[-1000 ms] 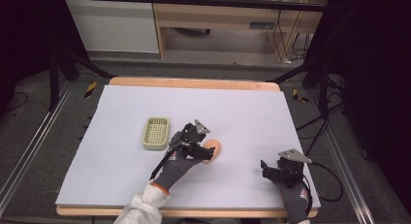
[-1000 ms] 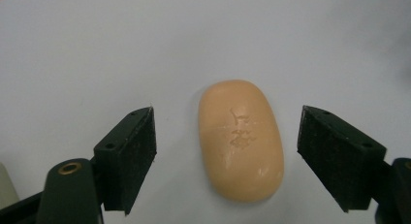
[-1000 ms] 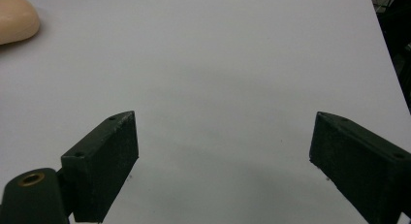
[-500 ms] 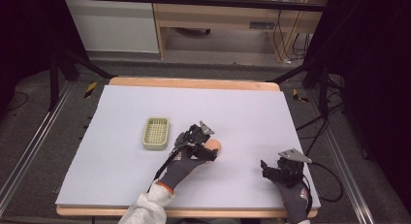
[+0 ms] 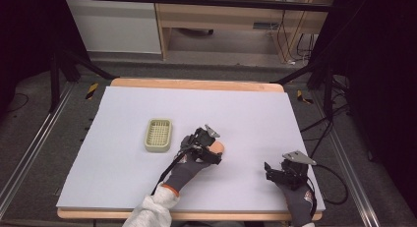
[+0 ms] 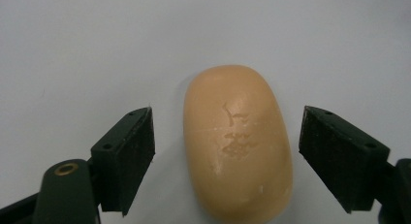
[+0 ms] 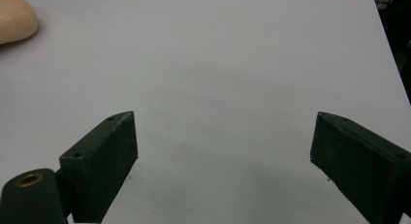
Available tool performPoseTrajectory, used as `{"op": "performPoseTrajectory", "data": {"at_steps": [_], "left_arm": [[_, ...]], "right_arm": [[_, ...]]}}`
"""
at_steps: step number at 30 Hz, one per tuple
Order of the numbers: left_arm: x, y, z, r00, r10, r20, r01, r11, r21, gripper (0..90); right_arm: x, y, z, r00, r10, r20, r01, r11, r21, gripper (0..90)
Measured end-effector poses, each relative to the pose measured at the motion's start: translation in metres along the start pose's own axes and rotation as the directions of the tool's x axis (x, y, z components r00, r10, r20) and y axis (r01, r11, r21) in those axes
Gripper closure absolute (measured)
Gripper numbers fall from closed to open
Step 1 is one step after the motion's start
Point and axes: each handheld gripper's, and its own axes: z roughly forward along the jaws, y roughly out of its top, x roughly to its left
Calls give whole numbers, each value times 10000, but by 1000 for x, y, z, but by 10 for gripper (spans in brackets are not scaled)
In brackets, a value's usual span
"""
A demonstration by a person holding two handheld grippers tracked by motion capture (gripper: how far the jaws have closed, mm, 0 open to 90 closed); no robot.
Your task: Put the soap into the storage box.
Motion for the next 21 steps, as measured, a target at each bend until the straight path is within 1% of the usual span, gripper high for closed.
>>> {"op": "performPoseTrajectory", "data": {"at_steps": [9, 17, 21], "left_arm": [[-1, -1, 5, 10000, 32, 78, -33, 9998, 183, 199], [-2, -2, 14, 9999, 12, 164, -18, 9993, 365, 214], [-2, -3, 17, 10000, 22, 95, -27, 9989, 470, 222]], "right_arm": [[0, 0, 0, 10000, 7, 8, -7, 10000, 39, 98], [1, 0, 0, 10000, 42, -28, -42, 10000, 44, 98], [1, 0, 1, 10000, 44, -39, -44, 10000, 54, 99]]}}
